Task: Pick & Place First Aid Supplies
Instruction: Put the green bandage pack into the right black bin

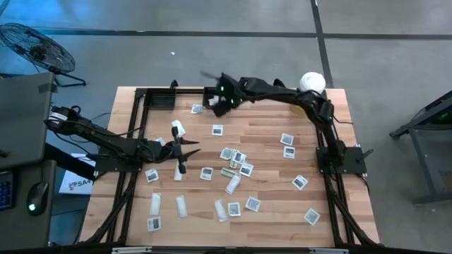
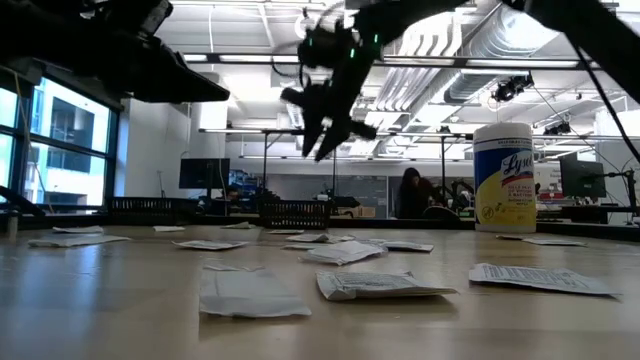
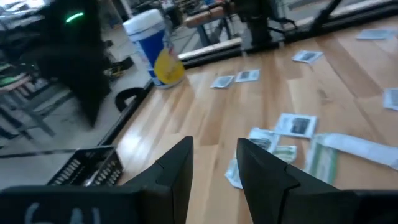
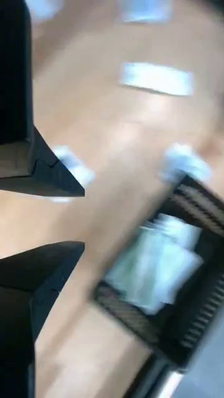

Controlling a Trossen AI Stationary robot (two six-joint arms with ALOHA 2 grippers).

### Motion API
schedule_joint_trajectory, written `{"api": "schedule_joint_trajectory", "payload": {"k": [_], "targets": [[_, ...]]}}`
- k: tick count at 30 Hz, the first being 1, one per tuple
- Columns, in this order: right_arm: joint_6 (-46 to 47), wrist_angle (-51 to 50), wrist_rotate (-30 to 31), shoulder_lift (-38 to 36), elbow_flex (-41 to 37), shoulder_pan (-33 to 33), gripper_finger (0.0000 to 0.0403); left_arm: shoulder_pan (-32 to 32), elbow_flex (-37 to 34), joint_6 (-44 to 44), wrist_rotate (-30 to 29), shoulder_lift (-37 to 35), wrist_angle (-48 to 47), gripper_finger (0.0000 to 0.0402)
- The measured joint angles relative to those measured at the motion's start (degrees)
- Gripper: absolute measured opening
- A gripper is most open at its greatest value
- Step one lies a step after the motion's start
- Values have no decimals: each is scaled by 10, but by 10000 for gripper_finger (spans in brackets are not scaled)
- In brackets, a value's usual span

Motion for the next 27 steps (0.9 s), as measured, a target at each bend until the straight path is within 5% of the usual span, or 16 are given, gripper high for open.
{"api": "schedule_joint_trajectory", "payload": {"k": [11,21,27], "targets": [[40,-245,128,-58,-1,205,92,0,0,10,-6,0,16,121],[141,-250,178,-54,-1,409,89,0,0,-24,-2,0,18,121],[107,-197,254,-52,-1,490,102,0,0,-139,88,0,31,121]]}}
